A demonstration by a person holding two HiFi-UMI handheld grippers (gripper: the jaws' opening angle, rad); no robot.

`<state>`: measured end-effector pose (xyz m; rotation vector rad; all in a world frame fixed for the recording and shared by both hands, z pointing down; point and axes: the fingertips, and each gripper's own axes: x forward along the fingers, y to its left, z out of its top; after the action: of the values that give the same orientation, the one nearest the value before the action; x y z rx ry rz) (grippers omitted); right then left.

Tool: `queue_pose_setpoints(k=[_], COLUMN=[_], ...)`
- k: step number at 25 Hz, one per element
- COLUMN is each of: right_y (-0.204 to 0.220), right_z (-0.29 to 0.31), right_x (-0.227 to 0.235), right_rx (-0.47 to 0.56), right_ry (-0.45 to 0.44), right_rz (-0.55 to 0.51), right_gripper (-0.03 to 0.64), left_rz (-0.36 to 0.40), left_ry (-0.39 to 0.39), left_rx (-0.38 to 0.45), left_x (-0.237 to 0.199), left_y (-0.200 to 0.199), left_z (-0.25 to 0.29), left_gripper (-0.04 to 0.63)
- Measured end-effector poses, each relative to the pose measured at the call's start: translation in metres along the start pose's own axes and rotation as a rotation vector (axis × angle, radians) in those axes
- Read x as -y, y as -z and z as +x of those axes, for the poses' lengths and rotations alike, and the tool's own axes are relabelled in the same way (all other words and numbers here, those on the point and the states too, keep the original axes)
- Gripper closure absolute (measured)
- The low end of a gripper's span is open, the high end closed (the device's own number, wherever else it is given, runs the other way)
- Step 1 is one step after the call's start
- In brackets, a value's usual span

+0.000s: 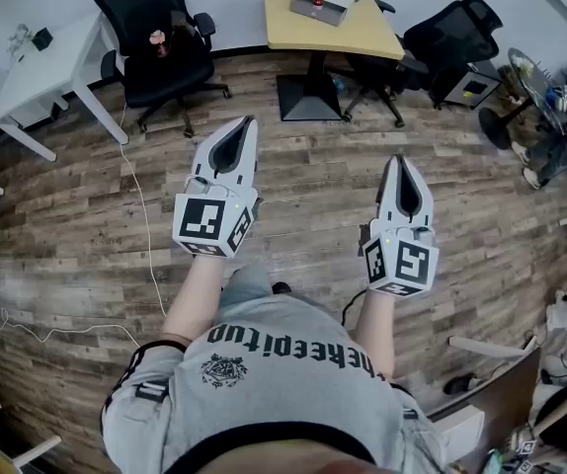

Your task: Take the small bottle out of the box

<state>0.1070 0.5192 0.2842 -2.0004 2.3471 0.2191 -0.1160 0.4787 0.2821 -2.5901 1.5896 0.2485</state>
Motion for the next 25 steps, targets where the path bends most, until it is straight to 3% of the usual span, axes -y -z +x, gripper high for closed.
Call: queue_pose_setpoints(k=[4, 13, 25], right_y=[0.002, 0.011, 0.014], right_z=[0.002, 0.032, 0.138], right_x=[-0.002, 0.010, 0.025], right_rx=[0.009, 0.012, 0.022], right_ry=[-0.048, -0.035, -0.028], right_rz=[0.034, 0.058, 0.034], right_gripper=[0.615, 0.615, 0.615], left_rz=[0.003, -0.042, -0.027], left_ry=[0.005, -0.014, 0.040], left_rx=[0.022, -0.030, 0.003], left_x=[0.004, -0.013, -0.050], left_y=[-0.003, 0.017, 0.022], left_z=[0.002, 0.033, 0.139], left_gripper=[0.592, 0.592, 0.592])
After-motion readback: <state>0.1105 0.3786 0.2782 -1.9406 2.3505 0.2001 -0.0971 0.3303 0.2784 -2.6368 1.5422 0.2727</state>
